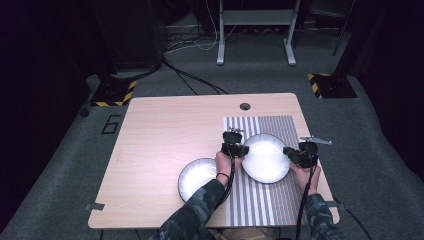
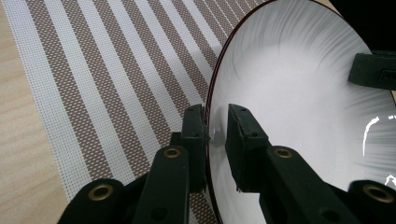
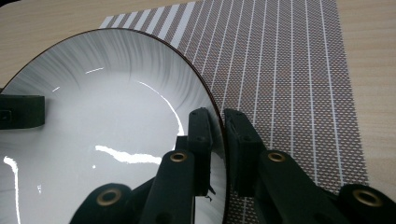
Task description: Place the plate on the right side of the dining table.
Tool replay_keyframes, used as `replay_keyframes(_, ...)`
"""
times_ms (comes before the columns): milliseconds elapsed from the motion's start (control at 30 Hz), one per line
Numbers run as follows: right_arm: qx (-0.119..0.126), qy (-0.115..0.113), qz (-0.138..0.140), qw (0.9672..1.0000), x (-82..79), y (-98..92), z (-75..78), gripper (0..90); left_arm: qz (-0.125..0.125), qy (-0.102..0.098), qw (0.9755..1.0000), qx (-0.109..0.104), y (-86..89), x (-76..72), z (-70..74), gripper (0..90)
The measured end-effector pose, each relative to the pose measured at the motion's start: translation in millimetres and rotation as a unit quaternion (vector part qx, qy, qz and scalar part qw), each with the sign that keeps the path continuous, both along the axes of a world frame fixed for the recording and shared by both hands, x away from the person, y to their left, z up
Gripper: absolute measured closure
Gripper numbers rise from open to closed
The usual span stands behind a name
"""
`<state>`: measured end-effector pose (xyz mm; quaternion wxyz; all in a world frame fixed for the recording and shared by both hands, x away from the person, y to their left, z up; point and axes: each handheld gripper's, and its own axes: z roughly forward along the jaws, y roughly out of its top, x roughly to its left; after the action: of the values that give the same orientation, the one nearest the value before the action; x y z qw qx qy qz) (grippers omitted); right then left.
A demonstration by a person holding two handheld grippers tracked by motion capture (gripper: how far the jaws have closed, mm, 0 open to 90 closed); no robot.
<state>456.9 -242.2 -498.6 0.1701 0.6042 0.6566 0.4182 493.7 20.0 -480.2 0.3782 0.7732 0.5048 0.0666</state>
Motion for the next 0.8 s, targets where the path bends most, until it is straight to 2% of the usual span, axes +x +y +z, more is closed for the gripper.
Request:
replay_keyframes(133, 0.001, 0.003, -0.003, 1.0000, 1.4, -0.2, -2.0, 81.2, 0.001, 0.002, 1.0000, 0.003, -1.0, 1.5, -0.6, 77.1)
replay_keyframes(300, -0.001, 0.005, -0.006, 1.0000, 3.6, 0.9, -3.8, 81.0, 0.003, 0.005, 0.9998, 0.017, -3.4, 3.3, -0.9, 76.2)
replay_keyframes(567, 0.000, 0.011, -0.011, 0.9999, 6.2, 1.3, -6.6, 81.2, 0.006, 0.018, 0.9995, 0.025, -6.4, 8.2, -2.5, 74.6)
replay_keyframes(800, -0.001, 0.015, -0.016, 0.9998, 8.7, 3.1, -7.8, 81.4, 0.004, 0.029, 0.9987, 0.042, -8.8, 11.9, -6.2, 71.4)
